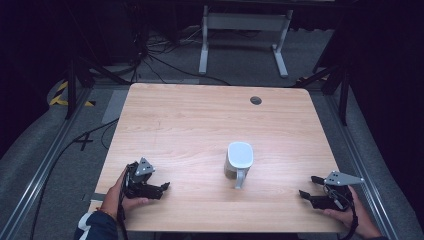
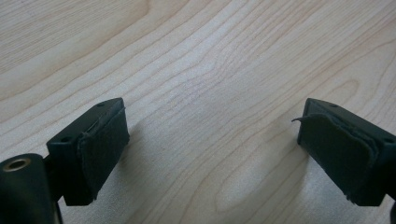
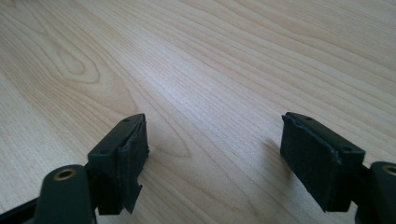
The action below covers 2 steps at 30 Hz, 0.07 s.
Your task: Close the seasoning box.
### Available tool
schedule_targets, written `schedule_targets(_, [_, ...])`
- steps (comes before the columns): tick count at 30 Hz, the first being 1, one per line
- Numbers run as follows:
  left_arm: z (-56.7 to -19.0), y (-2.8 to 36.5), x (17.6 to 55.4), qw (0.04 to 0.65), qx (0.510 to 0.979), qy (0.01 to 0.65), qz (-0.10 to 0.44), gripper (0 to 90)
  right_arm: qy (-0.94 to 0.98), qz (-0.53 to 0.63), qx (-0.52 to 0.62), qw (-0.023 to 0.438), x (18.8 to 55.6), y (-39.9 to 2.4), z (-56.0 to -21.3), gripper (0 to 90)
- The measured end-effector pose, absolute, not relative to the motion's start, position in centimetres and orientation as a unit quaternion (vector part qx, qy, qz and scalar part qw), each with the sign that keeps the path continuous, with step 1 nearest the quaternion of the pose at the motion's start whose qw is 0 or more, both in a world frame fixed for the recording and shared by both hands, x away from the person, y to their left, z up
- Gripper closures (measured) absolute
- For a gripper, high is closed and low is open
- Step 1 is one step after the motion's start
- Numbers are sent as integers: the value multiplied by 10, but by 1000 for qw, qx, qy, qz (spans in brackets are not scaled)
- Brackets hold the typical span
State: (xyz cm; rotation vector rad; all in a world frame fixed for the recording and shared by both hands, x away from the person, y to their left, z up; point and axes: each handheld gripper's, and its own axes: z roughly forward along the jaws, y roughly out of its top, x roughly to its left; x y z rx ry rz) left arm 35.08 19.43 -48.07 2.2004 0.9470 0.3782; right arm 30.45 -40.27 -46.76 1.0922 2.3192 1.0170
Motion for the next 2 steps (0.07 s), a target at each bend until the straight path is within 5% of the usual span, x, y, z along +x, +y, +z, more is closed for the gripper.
schedule_targets(2, [-481,194,351,350,848,369,149,81,825,362,389,191,305,-403,-468,231])
